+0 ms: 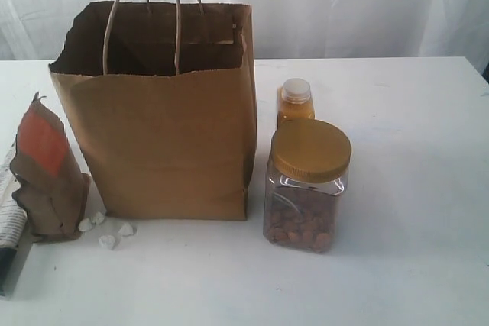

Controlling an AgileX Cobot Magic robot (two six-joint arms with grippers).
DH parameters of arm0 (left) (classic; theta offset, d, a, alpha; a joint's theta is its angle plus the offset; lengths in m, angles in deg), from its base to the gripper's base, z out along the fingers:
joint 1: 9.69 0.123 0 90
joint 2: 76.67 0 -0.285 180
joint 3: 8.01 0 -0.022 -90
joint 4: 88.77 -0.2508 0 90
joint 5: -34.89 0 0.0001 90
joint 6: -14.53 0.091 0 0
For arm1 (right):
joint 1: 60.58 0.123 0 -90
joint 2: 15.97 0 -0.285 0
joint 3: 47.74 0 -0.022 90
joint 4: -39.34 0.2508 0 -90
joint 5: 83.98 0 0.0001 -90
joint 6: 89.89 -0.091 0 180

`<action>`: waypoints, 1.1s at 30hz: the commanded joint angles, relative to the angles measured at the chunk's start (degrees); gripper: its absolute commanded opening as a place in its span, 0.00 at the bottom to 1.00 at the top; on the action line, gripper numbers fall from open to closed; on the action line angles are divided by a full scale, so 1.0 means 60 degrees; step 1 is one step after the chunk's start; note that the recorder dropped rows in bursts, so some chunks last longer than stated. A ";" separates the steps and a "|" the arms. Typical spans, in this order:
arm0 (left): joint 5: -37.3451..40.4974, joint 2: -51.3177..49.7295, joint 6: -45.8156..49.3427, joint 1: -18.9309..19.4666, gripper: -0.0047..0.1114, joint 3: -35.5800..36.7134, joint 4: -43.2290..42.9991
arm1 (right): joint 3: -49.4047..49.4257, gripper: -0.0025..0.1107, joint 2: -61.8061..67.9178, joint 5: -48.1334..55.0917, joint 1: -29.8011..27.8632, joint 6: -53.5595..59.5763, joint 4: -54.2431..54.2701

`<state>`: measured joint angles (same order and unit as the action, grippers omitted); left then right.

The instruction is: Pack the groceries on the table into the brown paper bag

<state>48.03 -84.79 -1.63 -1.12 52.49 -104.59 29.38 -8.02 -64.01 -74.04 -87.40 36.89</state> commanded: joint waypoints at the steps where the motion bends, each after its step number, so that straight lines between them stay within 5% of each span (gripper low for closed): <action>1: -0.0192 0.0056 -0.0140 0.0018 0.04 0.0783 -0.1513 | 0.0017 0.02 -0.0027 -0.0044 -0.0041 0.0035 -0.0065; 7: -0.0508 0.0056 -0.1110 0.0018 0.04 0.2264 -0.0066 | 0.0017 0.02 -0.0027 -0.0044 -0.0041 0.0035 -0.0065; 14: -0.2699 0.0056 -0.1662 0.0001 0.04 0.2755 0.0087 | 0.0017 0.02 -0.0027 -0.0044 -0.0041 0.0035 -0.0065; 21: -0.7592 0.0056 -0.1194 0.0001 0.04 0.2737 0.0087 | 0.0017 0.02 -0.0027 -0.0044 -0.0041 0.0035 -0.0065; 23: -0.7736 0.0056 -0.0755 -0.0132 0.04 0.2528 0.0087 | 0.0017 0.02 -0.0027 -0.0044 -0.0041 0.0035 -0.0065; 26: -0.5569 0.0056 -0.1031 -0.0504 0.04 0.1792 0.0068 | 0.0017 0.02 -0.0027 -0.0044 -0.0041 0.0035 -0.0065; 30: 0.0300 -0.0381 -0.1875 -0.1098 0.04 0.0081 0.0068 | 0.0017 0.02 -0.0027 -0.0044 -0.0041 0.0035 -0.0065; 33: 0.2045 -0.1244 -0.0414 -0.1520 0.04 -0.0791 0.0316 | 0.0017 0.02 -0.0027 -0.0044 -0.0041 0.0035 -0.0065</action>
<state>47.96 -88.48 -9.74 -8.24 51.83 -104.36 29.38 -8.02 -64.01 -74.04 -87.40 36.89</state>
